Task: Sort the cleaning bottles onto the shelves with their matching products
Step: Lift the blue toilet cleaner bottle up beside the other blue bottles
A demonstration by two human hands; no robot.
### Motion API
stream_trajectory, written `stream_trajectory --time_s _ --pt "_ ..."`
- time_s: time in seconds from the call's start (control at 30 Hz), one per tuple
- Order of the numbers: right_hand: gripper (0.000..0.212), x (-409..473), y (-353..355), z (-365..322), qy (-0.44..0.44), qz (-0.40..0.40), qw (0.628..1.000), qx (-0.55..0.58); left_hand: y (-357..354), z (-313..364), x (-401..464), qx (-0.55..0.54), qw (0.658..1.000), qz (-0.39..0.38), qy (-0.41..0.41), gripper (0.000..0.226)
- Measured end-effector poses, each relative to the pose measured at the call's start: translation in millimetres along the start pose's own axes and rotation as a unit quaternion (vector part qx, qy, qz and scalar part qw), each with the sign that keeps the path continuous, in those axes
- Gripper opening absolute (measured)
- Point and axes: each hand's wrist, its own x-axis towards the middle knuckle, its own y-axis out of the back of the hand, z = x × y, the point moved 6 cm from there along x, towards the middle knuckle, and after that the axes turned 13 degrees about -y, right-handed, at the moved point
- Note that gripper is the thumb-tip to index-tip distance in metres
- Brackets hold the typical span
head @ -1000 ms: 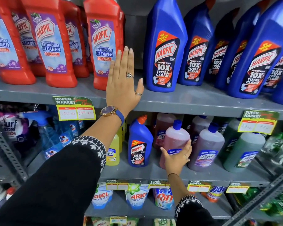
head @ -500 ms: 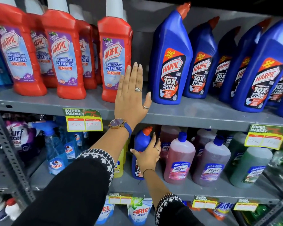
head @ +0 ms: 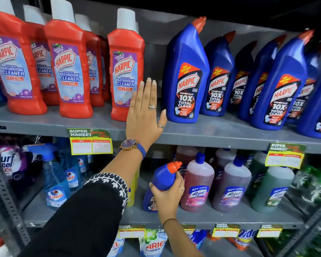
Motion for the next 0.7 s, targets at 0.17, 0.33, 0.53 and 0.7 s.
stream_trajectory --time_s 0.17,0.33,0.53,0.7 --pt "0.095 -18.0 34.6 -32.6 0.023 0.018 0.998 0.048 1.4 0.1 1.4 0.000 1.000 0.007 -0.002 0.067" --pt "0.087 -27.9 83.9 -106.4 0.070 0.033 0.985 0.151 0.5 -1.0 2.2 -0.010 1.000 0.008 0.002 0.067" --pt "0.071 -19.7 144.0 -226.1 0.173 0.041 0.953 0.246 -1.2 -2.7 1.8 -0.020 1.000 -0.003 0.004 0.069" --pt "0.060 10.4 185.0 -302.4 0.233 0.081 0.945 0.215 -0.9 -3.0 2.9 -0.038 0.999 -0.009 0.011 0.069"
